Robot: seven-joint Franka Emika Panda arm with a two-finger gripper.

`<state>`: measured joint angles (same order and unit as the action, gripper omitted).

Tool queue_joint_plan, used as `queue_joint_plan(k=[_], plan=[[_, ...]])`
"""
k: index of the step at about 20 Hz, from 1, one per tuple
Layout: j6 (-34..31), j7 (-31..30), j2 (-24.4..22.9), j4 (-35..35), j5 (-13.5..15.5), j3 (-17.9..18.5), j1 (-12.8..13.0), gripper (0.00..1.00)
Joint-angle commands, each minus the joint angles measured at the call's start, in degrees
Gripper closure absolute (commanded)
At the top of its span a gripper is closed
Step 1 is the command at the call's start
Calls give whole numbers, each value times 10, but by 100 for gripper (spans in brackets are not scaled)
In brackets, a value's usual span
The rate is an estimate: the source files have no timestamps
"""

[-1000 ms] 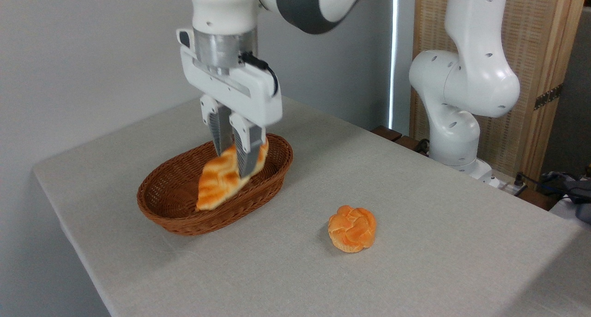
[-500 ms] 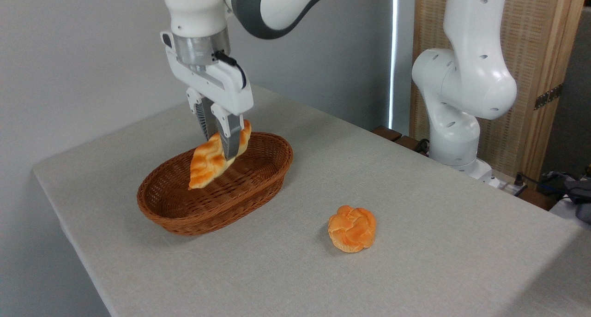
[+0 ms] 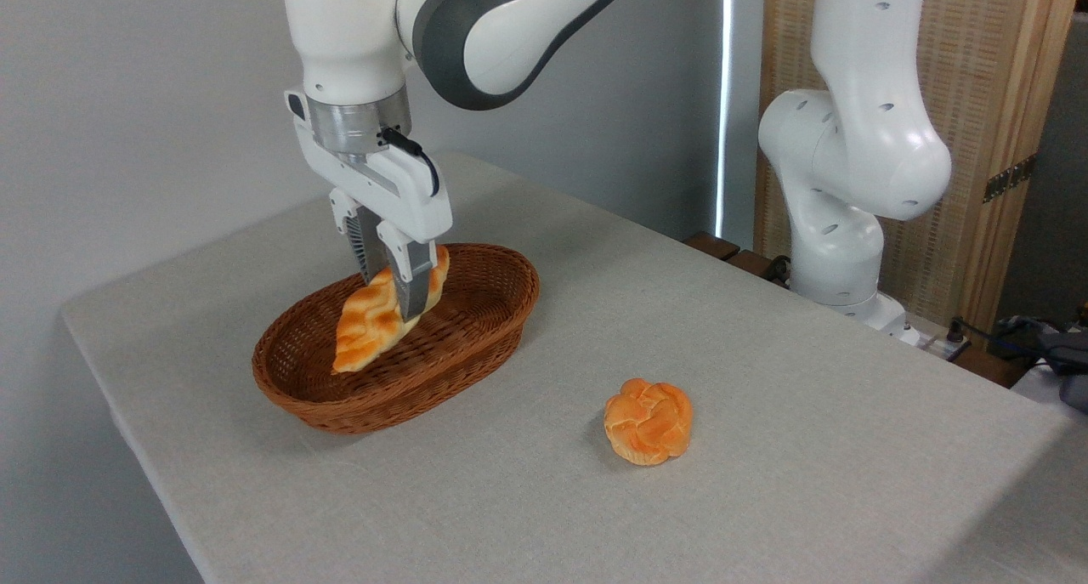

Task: Put bread into the basket
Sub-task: 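Carry the braided loaf over the basket and lower it inside, then open the gripper to release the loaf and raise it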

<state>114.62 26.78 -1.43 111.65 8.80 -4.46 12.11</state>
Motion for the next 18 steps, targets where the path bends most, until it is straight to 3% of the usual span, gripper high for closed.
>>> queue_joint_plan(k=[1,12,18], plan=[[45,0,4,-3,6,6,5,0],[44,6,3,-1,4,6,5,0],[32,6,-40,-2,2,7,-1,0]])
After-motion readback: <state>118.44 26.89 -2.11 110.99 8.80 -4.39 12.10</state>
